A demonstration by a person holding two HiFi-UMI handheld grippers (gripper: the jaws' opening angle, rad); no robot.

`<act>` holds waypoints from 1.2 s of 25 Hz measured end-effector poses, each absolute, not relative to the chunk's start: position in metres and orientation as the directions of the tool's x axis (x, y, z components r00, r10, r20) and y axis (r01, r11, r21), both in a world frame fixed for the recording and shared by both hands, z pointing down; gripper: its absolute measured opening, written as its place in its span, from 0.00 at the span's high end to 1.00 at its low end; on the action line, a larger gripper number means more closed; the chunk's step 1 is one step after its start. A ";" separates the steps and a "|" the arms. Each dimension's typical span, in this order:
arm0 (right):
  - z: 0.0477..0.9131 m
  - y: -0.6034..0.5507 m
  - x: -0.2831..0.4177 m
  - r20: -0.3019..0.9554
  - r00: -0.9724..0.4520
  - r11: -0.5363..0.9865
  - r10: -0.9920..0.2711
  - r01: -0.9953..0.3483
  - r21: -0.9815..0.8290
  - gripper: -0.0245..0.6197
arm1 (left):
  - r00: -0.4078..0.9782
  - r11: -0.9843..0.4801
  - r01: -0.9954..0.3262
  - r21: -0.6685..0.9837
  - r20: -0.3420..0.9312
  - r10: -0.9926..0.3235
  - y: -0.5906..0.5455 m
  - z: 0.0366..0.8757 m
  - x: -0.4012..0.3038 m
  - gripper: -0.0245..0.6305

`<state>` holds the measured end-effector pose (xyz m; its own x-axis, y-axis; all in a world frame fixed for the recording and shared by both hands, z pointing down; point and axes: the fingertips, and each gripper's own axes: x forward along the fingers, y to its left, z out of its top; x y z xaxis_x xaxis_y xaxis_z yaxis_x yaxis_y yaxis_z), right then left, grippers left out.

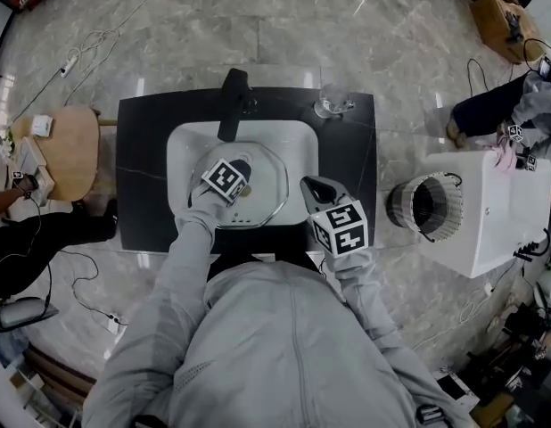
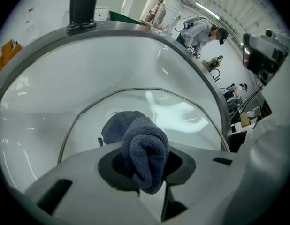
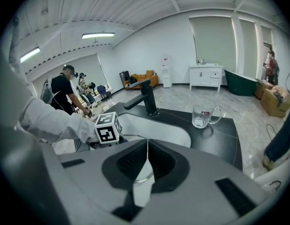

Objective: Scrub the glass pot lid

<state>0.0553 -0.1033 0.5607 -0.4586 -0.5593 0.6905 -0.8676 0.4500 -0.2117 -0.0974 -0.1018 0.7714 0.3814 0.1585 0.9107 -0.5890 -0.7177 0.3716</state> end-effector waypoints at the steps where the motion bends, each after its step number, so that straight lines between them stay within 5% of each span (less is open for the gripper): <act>1: 0.562 -0.101 0.058 0.693 -0.455 0.444 -0.560 -0.870 -0.213 0.92 | 0.379 -0.726 -0.581 0.368 0.912 0.159 -0.100 0.771 -0.091 0.82; 17: 0.560 -0.084 0.067 0.698 -0.437 0.423 -0.568 -0.882 -0.208 0.92 | 0.542 -0.712 -0.473 0.518 0.809 0.228 -0.060 0.741 0.006 0.82; 30: 0.560 -0.080 0.044 0.697 -0.474 0.479 -0.538 -0.852 -0.210 0.92 | 0.434 -0.784 -0.431 0.448 0.864 0.255 -0.041 0.735 -0.060 0.82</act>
<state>0.0437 -0.0800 0.5600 -0.4743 -0.5382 0.6967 -0.8523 0.4789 -0.2102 -0.0598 -0.0406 0.7351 0.4343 0.2547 0.8640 -0.4308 -0.7837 0.4475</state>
